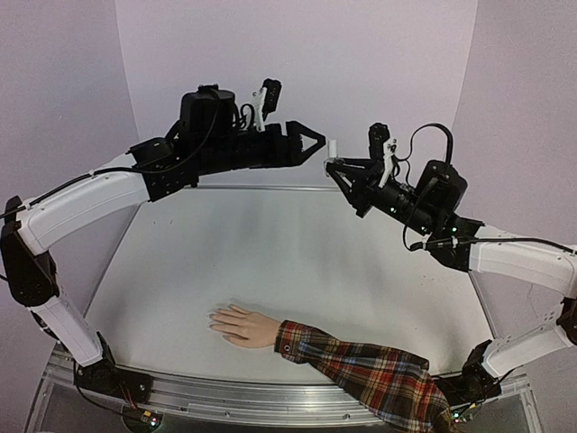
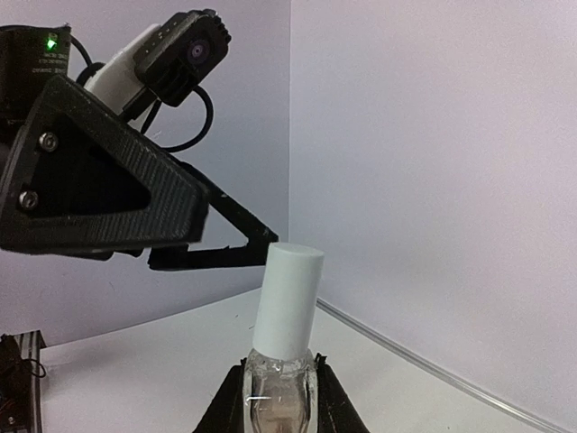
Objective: Paint the nails
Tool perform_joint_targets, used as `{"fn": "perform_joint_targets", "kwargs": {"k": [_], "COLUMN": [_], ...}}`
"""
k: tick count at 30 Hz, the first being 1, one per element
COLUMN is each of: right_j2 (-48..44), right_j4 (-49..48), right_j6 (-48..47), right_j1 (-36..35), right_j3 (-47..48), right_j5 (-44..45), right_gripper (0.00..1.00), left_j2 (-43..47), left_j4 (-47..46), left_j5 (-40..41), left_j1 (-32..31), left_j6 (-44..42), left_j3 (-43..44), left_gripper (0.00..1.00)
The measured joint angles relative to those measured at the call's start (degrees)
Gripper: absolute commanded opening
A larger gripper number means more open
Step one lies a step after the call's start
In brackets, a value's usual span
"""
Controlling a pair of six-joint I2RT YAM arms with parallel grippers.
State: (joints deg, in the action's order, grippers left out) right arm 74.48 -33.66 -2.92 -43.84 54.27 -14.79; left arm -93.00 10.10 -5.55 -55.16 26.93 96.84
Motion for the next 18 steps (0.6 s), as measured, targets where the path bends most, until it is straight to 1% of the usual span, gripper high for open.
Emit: {"fn": "perform_joint_targets", "kwargs": {"k": [3,7,9,15,18], "right_j2": [0.56,1.16,1.54,1.81,1.91], "right_j4": [0.61,1.36,1.73,2.07,2.15], "right_j6": [-0.66,-1.44,-1.68,-2.16,-2.28], "right_j1": [-0.36,-0.72,-0.80,-1.14,-1.34], "right_j3": [0.60,1.11,1.42,1.68,1.72], "right_j5": [1.85,3.26,3.55,3.97,4.24], "right_gripper": [0.00,0.00,0.00,0.00,0.00], "left_j2": [-2.34,-4.64,-5.01,-6.85,-7.80], "left_j4": [1.05,1.89,2.21,4.19,4.89], "left_j5": [4.20,7.42,8.68,11.88,12.23], "left_j1": [-2.13,-3.58,-3.74,-3.80,-3.84], "left_j6": [-0.48,-1.46,-1.72,-2.64,-2.85], "left_j3": [1.96,4.43,4.97,8.66,10.03], "left_gripper": [0.70,0.60,0.53,0.43,0.41]}}
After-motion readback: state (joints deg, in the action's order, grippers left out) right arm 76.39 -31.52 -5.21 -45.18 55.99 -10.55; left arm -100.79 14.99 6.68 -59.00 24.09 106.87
